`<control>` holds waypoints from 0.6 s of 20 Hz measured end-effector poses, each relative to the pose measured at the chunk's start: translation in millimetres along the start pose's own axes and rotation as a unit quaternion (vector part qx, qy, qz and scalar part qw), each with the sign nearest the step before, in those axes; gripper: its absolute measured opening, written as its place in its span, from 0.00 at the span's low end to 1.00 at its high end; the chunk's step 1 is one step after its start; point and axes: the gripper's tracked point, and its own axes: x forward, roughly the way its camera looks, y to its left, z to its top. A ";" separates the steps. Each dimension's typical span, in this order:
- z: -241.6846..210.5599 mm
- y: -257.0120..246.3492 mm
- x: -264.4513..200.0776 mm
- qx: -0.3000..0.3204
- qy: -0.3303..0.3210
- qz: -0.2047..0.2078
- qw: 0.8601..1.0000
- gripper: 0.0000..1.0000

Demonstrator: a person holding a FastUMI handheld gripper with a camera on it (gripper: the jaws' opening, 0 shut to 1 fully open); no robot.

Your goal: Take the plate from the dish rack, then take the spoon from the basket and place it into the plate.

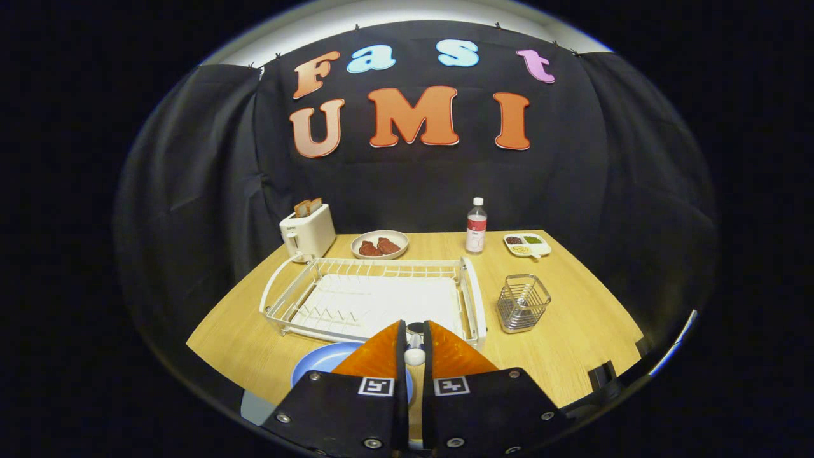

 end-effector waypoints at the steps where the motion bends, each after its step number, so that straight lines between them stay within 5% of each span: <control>1: -3.1 5.4 0.5 -0.001 0.004 0.007 1.000 0.08; 12: -13.5 56.6 4.4 -0.014 0.000 0.091 0.996 0.09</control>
